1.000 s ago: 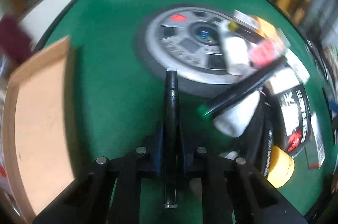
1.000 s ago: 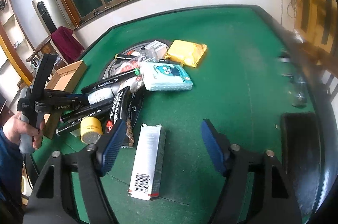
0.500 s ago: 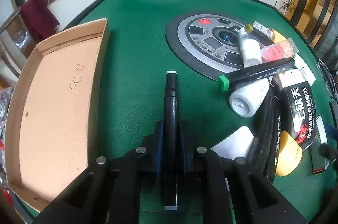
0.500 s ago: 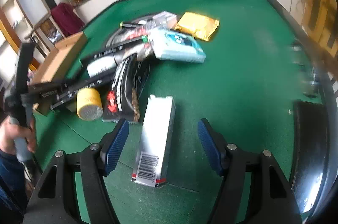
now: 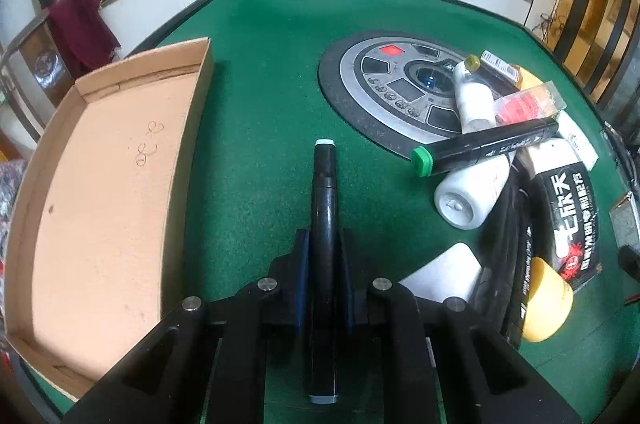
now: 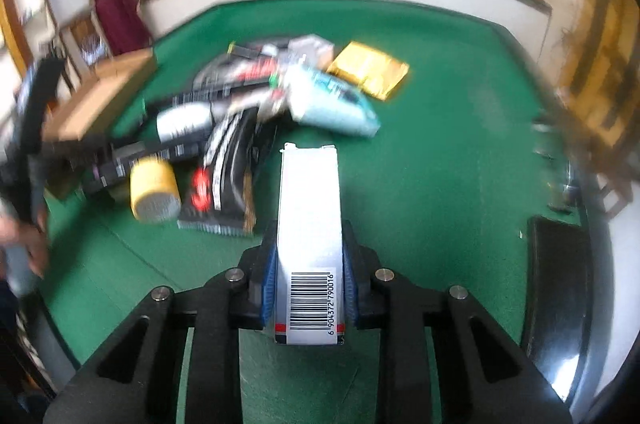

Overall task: Organize objects
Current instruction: 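Close the right gripper on the white barcoded box while the left holds the marker, then carry the marker and white box over the cardboard tray with both grippers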

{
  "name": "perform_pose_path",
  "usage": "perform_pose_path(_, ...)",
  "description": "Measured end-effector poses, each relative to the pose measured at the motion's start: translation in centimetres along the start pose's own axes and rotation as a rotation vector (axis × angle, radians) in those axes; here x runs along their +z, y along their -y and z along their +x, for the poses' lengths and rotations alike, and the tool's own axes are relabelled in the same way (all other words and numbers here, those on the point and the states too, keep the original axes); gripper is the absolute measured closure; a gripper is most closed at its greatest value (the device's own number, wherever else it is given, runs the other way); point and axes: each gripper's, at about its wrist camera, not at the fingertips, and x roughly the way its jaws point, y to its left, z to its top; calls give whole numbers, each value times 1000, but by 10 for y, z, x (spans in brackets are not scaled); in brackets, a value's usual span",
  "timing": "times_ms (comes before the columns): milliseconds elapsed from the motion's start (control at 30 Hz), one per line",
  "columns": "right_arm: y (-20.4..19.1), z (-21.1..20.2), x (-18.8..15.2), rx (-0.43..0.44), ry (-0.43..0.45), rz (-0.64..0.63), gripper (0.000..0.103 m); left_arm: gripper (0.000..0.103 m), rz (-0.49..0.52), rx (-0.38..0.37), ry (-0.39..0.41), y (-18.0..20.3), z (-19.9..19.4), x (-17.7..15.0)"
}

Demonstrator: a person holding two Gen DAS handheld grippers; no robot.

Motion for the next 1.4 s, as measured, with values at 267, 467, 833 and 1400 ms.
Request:
perform_pose_path(267, 5, -3, 1, 36, 14, 29, 79, 91, -71, -82, 20, -10, -18, -12)
perform_pose_path(467, 2, 2, 5, 64, 14, 40, 79, 91, -92, -118, 80, -18, -43, -13)
perform_pose_path(833, -16, 5, 6, 104, -5, 23, 79, 91, -178, -156, 151, -61, -75, -17)
perform_pose_path(1400, -188, 9, 62, 315, -37, -238, 79, 91, -364, -114, 265, -140, -117, -27)
